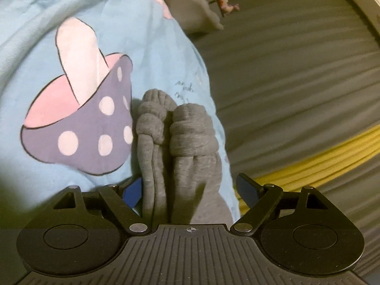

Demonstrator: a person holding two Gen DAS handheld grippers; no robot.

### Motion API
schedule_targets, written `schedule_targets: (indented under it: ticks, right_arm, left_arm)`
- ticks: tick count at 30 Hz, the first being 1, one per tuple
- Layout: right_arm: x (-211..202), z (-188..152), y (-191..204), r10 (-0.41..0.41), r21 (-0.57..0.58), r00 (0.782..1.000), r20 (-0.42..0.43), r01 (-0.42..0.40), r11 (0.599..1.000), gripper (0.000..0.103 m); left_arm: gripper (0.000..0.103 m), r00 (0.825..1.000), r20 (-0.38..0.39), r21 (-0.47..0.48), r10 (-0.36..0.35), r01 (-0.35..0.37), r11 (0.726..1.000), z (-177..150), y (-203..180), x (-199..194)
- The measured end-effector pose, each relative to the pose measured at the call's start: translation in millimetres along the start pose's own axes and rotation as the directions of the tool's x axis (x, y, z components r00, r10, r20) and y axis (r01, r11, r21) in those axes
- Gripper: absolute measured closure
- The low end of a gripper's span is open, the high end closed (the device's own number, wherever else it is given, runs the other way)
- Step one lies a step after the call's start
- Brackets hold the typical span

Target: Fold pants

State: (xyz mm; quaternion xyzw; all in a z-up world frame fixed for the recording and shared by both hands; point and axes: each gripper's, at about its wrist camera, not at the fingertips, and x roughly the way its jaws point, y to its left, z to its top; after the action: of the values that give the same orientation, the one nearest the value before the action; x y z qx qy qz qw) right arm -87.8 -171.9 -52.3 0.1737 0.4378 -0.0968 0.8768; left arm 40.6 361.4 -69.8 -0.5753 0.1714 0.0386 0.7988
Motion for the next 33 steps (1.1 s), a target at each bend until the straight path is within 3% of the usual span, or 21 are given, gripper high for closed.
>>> schedule_targets:
  ticks: [5, 6, 7, 9, 10, 12, 14, 16, 18, 21, 24, 26, 30, 31, 33]
  right_arm:
    - [1, 0, -1, 0.0, 0.0, 1.0, 0.002, 0.0, 1.0, 0.004]
    - [1, 0, -1, 0.001, 0.0, 1.0, 0.002, -0.001, 1.0, 0.004]
    - [1, 0, -1, 0.0, 0.001, 1.0, 0.002, 0.0, 1.0, 0.004]
    - [2, 0, -1, -0.003, 0.001, 1.0, 0.002, 0.003, 1.0, 0.004]
    - [2, 0, 0, -0.005, -0.001, 1.0, 0.003, 0.005, 1.0, 0.004]
    - [3, 0, 0, -0.008, -0.003, 1.0, 0.003, 0.008, 1.0, 0.004]
    - [3, 0, 0, -0.008, -0.001, 1.0, 0.005, 0.008, 1.0, 0.004]
    - [4, 0, 0, -0.008, 0.0, 1.0, 0.006, 0.008, 1.0, 0.004]
    - [4, 0, 0, -0.009, -0.002, 1.0, 0.007, 0.009, 1.0, 0.004]
    - [3, 0, 0, -0.009, -0.001, 1.0, 0.009, 0.009, 1.0, 0.004]
    - [2, 0, -1, -0.005, 0.002, 1.0, 0.01, 0.005, 1.0, 0.004]
    - [0, 0, -2, 0.004, 0.013, 1.0, 0.01, -0.004, 1.0, 0.004]
    - [-5, 0, -8, 0.02, 0.044, 1.0, 0.024, -0.021, 0.999, 0.004]
    - [-7, 0, -9, 0.025, 0.053, 0.999, 0.034, -0.027, 0.998, 0.004]
    - [-11, 0, -13, 0.044, 0.077, 0.997, 0.055, -0.049, 0.996, 0.004]
  left_arm:
    - [0.017, 0.996, -0.033, 0.163, 0.086, -0.079, 0.983, -3, -19, 22]
    - [0.027, 0.993, -0.026, 0.198, 0.112, -0.104, 0.975, -5, -23, 25]
    - [0.049, 0.991, -0.013, 0.23, 0.132, -0.125, 0.965, -7, -28, 26]
    - [0.071, 0.988, 0.004, 0.261, 0.154, -0.15, 0.954, -10, -32, 27]
    - [0.077, 0.992, 0.009, 0.262, 0.129, -0.127, 0.957, -9, -31, 25]
    - [0.078, 0.997, 0.012, 0.259, 0.079, -0.08, 0.962, -8, -32, 22]
    - [0.072, 0.997, 0.014, 0.274, 0.077, -0.078, 0.959, -8, -34, 28]
    - [0.044, 0.993, 0.005, 0.252, 0.116, -0.113, 0.961, -8, -28, 38]
    - [0.051, 0.992, 0.002, 0.221, 0.126, -0.123, 0.967, -5, -22, 47]
    - [0.078, 0.993, 0.012, 0.191, 0.118, -0.118, 0.974, -3, -24, 43]
    - [0.082, 0.992, 0.046, 0.243, 0.118, -0.125, 0.962, -7, -41, 30]
    - [0.082, 0.988, 0.099, 0.356, 0.118, -0.146, 0.923, -17, -68, 23]
    - [0.083, 0.984, 0.176, 0.593, 0.031, -0.132, 0.794, -54, -137, 2]
    - [0.083, 0.984, 0.176, 0.643, -0.002, -0.113, 0.758, -66, -153, -1]
    - [0.083, 0.986, 0.141, 0.753, -0.088, -0.049, 0.656, -99, -190, -10]
